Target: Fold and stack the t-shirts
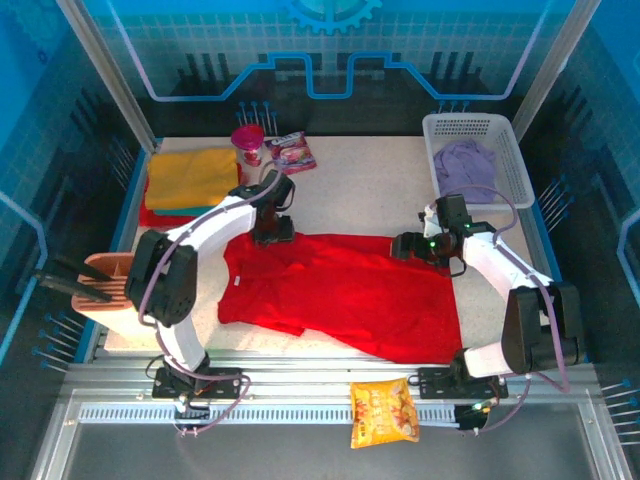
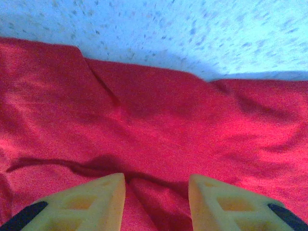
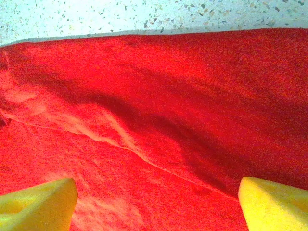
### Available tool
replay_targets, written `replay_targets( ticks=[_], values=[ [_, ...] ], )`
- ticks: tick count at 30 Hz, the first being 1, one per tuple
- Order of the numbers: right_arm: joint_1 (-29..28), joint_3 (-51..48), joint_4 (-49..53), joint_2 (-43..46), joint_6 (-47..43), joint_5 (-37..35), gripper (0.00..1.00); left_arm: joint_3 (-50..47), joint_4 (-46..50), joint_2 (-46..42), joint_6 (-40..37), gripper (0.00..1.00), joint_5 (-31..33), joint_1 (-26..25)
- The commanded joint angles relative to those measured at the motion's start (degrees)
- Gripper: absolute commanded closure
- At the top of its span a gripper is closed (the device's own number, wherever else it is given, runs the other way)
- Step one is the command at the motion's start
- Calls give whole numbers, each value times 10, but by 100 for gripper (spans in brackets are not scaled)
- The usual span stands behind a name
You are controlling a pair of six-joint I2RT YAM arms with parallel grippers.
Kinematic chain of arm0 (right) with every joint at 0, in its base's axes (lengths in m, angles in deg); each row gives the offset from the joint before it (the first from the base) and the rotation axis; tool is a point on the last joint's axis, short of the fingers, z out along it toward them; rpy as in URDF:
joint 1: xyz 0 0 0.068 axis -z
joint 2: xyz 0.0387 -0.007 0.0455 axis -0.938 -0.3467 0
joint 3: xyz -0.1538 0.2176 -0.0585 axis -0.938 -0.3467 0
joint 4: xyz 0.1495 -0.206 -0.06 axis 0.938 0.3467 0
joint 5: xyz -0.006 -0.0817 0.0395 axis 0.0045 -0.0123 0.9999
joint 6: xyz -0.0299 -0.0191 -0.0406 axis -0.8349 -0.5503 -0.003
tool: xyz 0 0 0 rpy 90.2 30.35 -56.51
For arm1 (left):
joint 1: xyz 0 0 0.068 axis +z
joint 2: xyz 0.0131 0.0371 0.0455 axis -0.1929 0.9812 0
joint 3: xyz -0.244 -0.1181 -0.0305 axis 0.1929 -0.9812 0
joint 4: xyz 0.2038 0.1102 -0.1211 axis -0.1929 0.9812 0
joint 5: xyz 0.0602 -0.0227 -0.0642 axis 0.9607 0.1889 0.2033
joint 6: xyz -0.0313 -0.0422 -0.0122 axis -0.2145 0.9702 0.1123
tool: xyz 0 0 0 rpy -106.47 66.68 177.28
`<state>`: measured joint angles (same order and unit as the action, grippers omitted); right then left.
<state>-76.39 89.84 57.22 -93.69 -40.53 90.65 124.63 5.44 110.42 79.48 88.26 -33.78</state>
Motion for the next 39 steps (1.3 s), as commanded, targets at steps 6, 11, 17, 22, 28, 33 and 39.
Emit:
replay_targets(
  ticks=[6, 11, 17, 22, 28, 33, 39],
  values=[
    [3, 5, 9, -1, -7, 0, 12, -13, 16, 25, -16, 54, -21, 13],
    [2, 6, 7, -13, -7, 5, 13, -30, 16, 12, -22, 50, -17, 17],
    [1, 6, 2, -14, -4, 9, 13, -62, 10, -8, -28, 47, -18, 23],
    [1, 6, 3, -14, -3, 9, 13, -78, -7, -22, -24, 51, -39, 24],
    [0, 6, 3, -12, -3, 6, 13, -103, -20, -47, -5, 72, -52, 16],
    [-2, 5, 2, -12, 0, 8, 13, -130, -22, -71, 11, 82, -47, 13],
    [-6, 5, -1, -12, 3, 9, 13, -154, -32, -87, 24, 94, -51, 7]
  ],
)
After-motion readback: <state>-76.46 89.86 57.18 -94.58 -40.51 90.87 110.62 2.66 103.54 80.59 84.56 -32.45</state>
